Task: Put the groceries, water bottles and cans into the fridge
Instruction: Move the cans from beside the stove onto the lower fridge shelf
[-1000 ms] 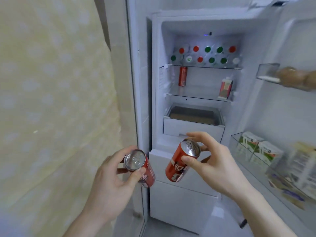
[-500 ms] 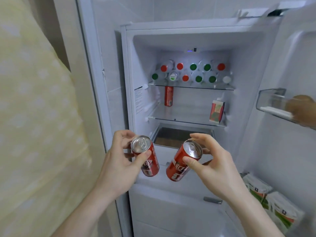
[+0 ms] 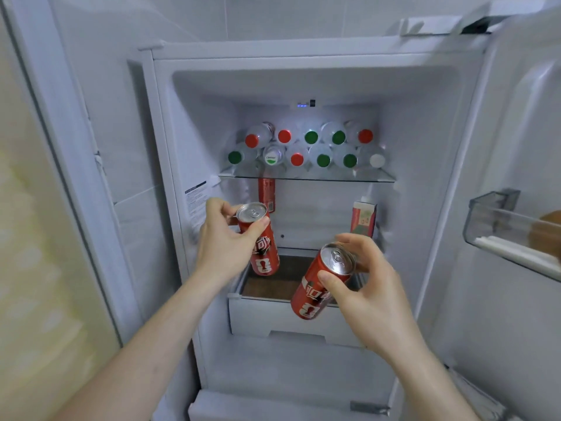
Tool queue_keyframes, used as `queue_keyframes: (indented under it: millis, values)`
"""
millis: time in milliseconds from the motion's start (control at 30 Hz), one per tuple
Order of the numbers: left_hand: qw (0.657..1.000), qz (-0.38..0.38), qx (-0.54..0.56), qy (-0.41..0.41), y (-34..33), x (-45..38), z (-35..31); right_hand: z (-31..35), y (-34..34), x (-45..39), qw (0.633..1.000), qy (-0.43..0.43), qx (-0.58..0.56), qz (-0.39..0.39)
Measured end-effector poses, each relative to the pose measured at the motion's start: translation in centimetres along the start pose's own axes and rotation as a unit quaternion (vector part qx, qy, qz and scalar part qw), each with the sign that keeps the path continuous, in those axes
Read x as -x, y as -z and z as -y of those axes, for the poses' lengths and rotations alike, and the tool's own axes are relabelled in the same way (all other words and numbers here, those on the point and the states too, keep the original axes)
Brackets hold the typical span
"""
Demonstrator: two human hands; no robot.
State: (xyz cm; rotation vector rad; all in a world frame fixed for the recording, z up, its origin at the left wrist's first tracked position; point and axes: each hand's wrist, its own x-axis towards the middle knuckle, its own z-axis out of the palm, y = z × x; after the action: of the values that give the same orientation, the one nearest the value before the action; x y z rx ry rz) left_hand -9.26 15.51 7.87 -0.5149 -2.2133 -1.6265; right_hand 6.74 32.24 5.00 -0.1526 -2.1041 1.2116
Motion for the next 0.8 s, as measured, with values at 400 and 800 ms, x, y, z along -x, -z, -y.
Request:
queue_keyframes:
  millis: [400, 800]
  values:
    - [0.996, -0.019, 0.080, 0.029, -6.6, -9.2, 4.8, -1.6, -3.9, -6.8, 0.997, -0.004, 0.026, -0.079]
    - [0.992, -0.022, 0.111, 0.064, -10.4, -13.3, 6.0, -2.7, -6.1, -10.8, 0.993, -0.016, 0.032, -0.109]
